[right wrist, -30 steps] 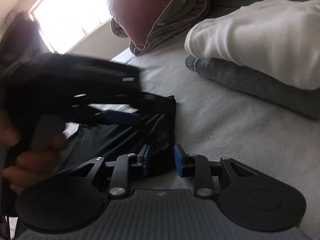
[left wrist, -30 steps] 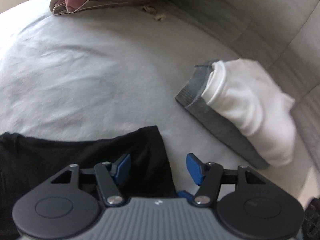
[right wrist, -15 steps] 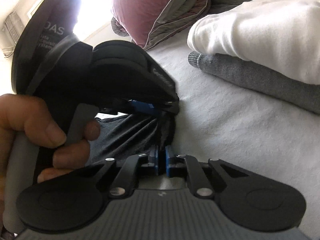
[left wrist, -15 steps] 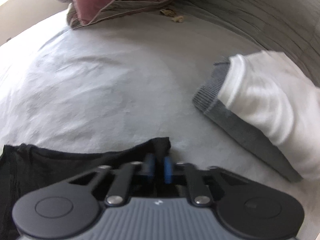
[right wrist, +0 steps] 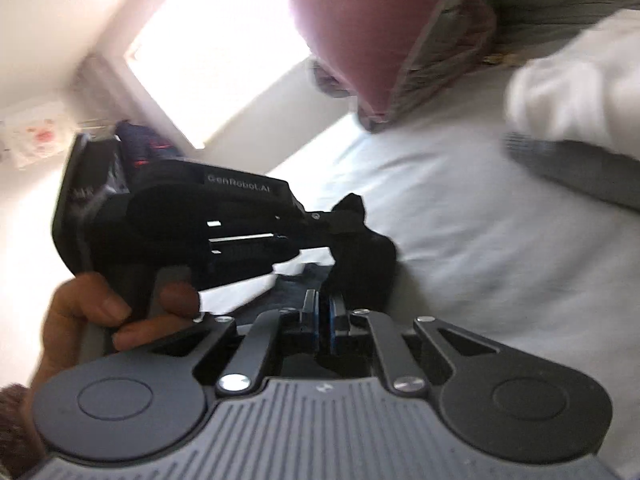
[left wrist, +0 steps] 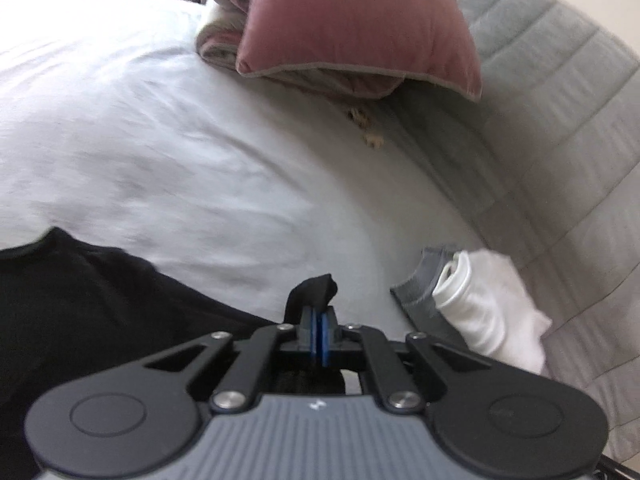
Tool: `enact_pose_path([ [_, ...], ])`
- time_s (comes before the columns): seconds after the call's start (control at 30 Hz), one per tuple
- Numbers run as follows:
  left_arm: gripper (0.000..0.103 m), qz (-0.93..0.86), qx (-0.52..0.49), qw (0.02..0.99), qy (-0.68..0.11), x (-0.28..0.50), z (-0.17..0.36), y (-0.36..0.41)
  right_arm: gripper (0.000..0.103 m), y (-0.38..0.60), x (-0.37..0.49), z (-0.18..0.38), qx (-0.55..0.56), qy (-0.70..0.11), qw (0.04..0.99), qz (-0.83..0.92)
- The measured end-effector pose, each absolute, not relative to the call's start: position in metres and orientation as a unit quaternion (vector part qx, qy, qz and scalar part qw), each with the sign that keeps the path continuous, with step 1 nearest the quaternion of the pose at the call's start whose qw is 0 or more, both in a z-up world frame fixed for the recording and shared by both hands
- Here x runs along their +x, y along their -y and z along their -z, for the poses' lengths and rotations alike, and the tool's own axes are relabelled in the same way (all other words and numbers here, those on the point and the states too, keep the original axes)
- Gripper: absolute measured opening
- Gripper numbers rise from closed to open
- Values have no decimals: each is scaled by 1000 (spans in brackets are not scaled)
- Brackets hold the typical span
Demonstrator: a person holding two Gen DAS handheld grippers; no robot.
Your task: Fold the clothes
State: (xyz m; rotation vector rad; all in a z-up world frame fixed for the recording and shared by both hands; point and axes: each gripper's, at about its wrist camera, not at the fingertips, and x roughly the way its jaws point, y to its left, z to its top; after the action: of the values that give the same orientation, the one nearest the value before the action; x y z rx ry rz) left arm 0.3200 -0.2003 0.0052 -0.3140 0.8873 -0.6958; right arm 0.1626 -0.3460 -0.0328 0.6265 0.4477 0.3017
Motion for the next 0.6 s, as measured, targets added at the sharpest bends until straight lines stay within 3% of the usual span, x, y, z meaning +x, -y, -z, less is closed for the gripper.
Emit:
enact_pose_path([
  [0.53,2,283,-287,835,-375,325,46,74,8,282,173,35,235,-260,906,-238],
  [0.6,2,271,-304,833,-374,325,57,64,15,281,177,39,224,-270,904,-245],
])
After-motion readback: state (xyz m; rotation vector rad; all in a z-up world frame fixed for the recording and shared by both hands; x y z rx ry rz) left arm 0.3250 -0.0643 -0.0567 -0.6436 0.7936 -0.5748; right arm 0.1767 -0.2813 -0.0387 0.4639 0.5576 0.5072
